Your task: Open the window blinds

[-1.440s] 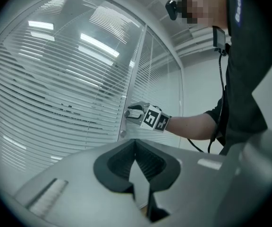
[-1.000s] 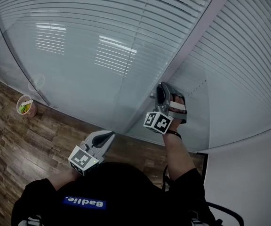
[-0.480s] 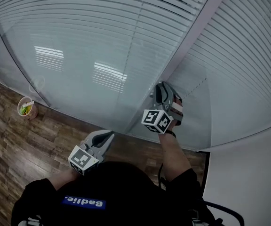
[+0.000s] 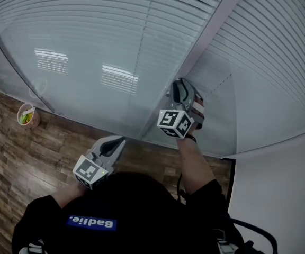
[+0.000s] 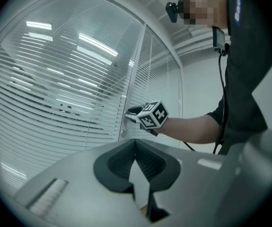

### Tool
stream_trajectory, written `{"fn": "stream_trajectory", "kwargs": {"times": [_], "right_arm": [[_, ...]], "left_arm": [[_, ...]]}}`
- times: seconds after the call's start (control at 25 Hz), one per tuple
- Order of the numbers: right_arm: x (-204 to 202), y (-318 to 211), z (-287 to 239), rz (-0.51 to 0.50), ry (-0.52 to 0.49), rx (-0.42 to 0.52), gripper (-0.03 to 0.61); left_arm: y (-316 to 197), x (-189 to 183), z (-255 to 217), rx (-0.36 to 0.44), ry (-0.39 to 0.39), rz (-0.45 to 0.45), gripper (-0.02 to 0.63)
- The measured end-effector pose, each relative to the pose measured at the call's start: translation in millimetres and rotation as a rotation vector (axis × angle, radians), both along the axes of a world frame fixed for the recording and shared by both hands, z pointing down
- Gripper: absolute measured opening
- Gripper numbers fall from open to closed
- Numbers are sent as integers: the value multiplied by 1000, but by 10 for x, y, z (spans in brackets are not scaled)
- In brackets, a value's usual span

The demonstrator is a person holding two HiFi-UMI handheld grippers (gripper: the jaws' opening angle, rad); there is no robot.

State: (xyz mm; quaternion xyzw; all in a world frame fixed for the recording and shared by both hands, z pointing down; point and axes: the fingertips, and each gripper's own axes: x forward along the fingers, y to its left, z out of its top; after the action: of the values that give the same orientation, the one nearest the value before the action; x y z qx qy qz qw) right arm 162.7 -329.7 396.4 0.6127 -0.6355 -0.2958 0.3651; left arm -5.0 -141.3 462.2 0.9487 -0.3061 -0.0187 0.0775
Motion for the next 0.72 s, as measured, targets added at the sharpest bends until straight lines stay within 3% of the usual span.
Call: {"fn": "stream_trajectory", "kwargs": {"times": [0.16, 0.24, 0.28, 0.52, 0.72], "right_arm": [[-2, -9, 95, -5, 2, -16, 130], [-15, -21, 130, -22, 16, -48, 164], [-27, -27, 139, -29, 44, -56, 195], [-88, 6, 176, -38, 355, -14, 184], [-66, 3, 194, -38, 420, -12, 161]], "left_arm": [[7, 7, 56, -1, 2, -3, 0], [5, 10, 81, -2, -1, -2, 0], [2, 9, 89, -2, -2, -3, 0], [3, 6, 100, -8, 4, -10, 0], [9, 11, 117, -11, 6, -10, 0]]}}
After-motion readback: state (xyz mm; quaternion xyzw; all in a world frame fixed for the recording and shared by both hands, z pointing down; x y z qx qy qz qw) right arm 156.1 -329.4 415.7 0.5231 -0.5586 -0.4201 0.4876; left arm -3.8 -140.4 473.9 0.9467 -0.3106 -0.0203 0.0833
